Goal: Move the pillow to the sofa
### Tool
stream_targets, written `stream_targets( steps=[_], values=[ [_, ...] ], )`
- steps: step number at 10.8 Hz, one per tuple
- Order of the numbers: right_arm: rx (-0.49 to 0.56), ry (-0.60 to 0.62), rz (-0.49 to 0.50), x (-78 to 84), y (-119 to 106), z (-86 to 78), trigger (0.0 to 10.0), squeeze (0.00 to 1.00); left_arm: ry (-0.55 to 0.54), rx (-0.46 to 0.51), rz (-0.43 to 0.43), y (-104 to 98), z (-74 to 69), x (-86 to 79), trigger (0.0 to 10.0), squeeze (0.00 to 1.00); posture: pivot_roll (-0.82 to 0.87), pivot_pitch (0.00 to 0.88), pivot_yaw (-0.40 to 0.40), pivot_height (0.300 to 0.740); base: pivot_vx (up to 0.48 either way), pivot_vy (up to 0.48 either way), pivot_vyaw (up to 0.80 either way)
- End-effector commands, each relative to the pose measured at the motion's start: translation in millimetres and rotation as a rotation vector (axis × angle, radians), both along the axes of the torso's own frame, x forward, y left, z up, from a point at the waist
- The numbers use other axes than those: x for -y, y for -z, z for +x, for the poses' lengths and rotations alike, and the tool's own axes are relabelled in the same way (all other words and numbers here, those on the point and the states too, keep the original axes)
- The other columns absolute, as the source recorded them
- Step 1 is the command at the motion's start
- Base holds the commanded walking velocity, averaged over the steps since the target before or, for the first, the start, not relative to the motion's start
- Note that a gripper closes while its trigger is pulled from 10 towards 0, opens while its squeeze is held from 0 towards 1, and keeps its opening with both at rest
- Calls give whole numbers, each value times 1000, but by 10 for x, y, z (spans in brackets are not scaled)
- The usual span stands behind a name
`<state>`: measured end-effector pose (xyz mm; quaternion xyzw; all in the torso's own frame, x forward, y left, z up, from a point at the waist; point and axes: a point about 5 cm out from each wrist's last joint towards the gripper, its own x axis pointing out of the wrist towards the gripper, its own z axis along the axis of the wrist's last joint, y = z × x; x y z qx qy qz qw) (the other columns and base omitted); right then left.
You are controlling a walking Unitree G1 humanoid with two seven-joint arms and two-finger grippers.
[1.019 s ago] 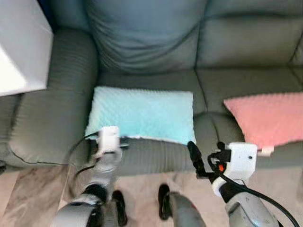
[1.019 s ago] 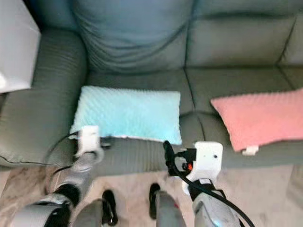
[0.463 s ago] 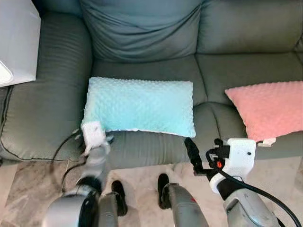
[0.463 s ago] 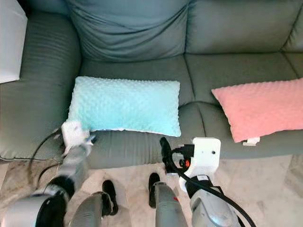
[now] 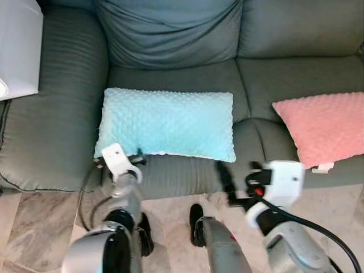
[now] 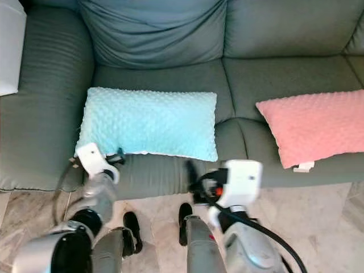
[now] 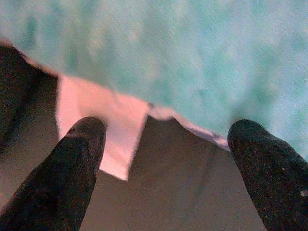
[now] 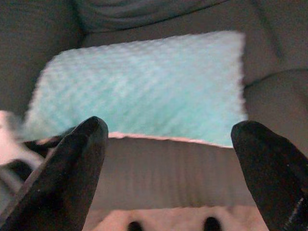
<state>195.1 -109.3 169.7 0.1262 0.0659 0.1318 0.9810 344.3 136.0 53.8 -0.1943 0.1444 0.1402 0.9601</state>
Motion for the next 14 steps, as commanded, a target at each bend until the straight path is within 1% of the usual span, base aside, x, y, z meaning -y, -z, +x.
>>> stream_targets(
  steps=[1, 2, 3, 4, 6, 7, 8, 9, 10, 11, 12, 14],
  values=[
    [-31, -17, 33, -22, 17, -84, 10000, 0, -6, -40, -36, 132, -95, 33, 10000, 0, -421, 527, -22, 740, 0, 0, 0],
    [-80, -35, 62, -29, 71, -138, 10000, 0, 9, -32, -76, 117, -87, 145, 10000, 0, -424, 529, -24, 740, 0, 0, 0],
    [-82, -41, 56, -25, 74, -152, 10000, 0, 23, -27, -93, 107, -83, 207, 10000, 0, -428, 528, -27, 740, 0, 0, 0],
    [-96, -68, 69, -41, 79, -175, 10000, 0, 68, -27, -122, 95, -92, 401, 10000, 0, -436, 530, -31, 740, 0, 0, 0],
    [-120, -118, 92, -86, 80, -226, 10000, 0, 146, -33, -157, 86, -130, 684, 10000, 0, -439, 531, -31, 740, 0, 0, 0],
    [-124, -121, 96, -87, 80, -242, 10000, 0, 168, -33, -165, 79, -138, 749, 10000, 0, -440, 531, -30, 740, 0, 0, 0],
    [-123, -132, 104, -82, 69, -258, 10000, 0, 225, 1, -146, 21, -110, 805, 10000, 0, -441, 530, -27, 740, 0, 0, 0],
    [-143, -219, 192, -111, 49, -342, 10000, 0, 311, 57, -117, -70, -59, 853, 10000, 0, -435, 533, -24, 740, 0, 0, 0],
    [-163, -297, 236, -142, 48, -431, 10000, 0, 377, 101, -102, -139, -31, 900, 10000, 0, -425, 534, -16, 740, 0, 0, 0],
    [-168, -362, 271, -165, 29, -513, 10000, 0, 461, 162, -87, -234, -6, 988, 10000, 0, -418, 534, -10, 740, 0, 0, 0],
    [-167, -418, 310, -192, -4, -570, 10000, 0, 542, 233, -53, -349, 19, 1078, 10000, 0, -418, 535, -7, 740, 0, 0, 0],
    [-168, -453, 352, -193, -27, -590, 10000, 0, 627, 323, 40, -501, 61, 1136, 10000, 0, -416, 532, 1, 740, 0, 0, 0]
  ],
)
